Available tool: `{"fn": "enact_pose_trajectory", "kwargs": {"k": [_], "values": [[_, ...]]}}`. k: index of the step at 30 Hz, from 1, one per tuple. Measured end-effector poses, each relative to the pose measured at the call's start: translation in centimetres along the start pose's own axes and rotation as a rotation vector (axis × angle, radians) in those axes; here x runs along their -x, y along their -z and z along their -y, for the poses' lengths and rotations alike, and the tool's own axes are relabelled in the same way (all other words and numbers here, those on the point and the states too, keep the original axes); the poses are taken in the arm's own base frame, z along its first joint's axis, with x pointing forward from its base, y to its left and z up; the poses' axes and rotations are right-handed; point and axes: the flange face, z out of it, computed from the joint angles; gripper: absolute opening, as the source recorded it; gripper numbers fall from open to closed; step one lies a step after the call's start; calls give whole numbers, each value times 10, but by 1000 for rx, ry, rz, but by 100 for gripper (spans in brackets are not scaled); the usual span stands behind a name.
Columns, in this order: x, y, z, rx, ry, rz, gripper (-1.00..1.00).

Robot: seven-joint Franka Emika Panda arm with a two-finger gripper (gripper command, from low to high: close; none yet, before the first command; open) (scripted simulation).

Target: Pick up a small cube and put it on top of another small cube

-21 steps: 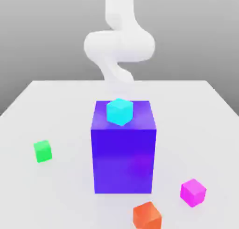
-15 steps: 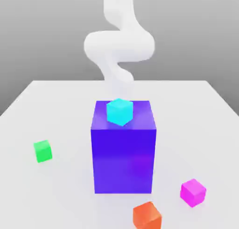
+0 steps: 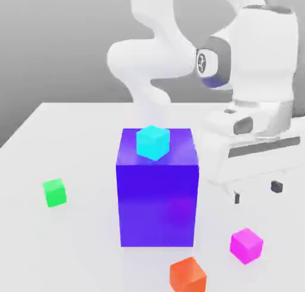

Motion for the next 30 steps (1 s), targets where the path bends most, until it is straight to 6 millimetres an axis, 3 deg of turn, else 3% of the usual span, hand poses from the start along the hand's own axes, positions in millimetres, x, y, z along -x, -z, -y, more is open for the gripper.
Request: {"fn": "enact_pose_trajectory", "kwargs": {"k": [3, 8, 9, 16, 22, 24, 26, 30], "values": [[32, -52, 0, 41, 49, 75, 0], [46, -114, -2, 52, 63, 99, 0], [48, -125, -3, 53, 64, 99, -100], [48, -127, -3, 53, 65, 98, -100], [38, -67, 1, 43, 58, 88, -100], [15, -55, -23, 44, -35, 65, -100], [-11, -46, -62, 56, -167, 42, -100], [-56, -27, -170, 86, -495, 0, -100]]}}
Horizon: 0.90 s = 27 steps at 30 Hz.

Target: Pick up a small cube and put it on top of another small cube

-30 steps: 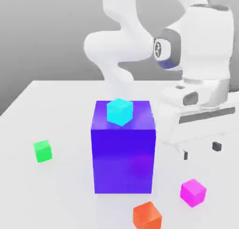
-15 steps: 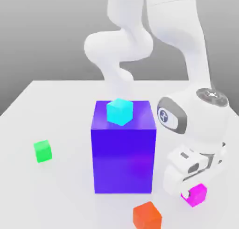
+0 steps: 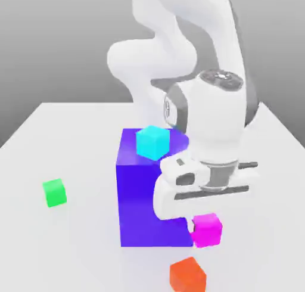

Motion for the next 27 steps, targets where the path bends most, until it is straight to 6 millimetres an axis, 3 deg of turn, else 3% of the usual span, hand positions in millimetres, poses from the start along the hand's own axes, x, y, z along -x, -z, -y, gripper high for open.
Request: {"fn": "enact_pose_trajectory", "kwargs": {"k": [4, 7, 11, 15, 18, 24, 25, 27], "values": [[-58, 12, -84, 15, -306, -27, -100], [-82, 18, -157, 32, -553, -31, -100], [-88, 24, -253, 44, -886, -21, -100], [-67, 22, -338, 50, -1206, 21, -100], [-56, 3, -350, 56, -1262, 56, -100], [-50, -46, -350, 57, -1263, 61, -100], [-49, -51, -351, 59, -1265, 60, 100], [-49, -51, -350, 59, -1265, 60, 100]]}}
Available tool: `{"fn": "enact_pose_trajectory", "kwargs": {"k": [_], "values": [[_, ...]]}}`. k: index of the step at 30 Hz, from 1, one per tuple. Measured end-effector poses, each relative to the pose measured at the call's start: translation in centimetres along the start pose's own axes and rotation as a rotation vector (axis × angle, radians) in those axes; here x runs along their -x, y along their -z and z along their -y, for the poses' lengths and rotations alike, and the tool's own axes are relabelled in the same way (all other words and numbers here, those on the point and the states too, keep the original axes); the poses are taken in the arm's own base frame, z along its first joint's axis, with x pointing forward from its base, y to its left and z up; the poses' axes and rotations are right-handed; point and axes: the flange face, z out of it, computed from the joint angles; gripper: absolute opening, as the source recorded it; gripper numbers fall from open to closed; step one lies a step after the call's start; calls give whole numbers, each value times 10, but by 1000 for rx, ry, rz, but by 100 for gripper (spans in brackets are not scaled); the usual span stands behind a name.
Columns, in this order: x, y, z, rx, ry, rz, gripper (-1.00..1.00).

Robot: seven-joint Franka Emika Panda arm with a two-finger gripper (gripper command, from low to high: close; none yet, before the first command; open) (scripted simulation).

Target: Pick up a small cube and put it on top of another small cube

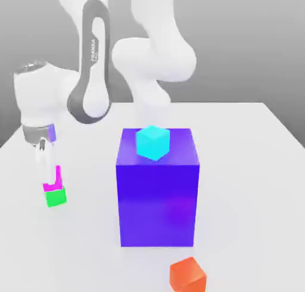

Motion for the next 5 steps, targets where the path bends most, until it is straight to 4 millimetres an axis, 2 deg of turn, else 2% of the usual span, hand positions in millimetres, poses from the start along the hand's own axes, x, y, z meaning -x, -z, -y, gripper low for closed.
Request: {"fn": "enact_pose_trajectory", "kwargs": {"k": [5], "values": [[-3, 1, -1, 0, -8, 0, 100]]}}
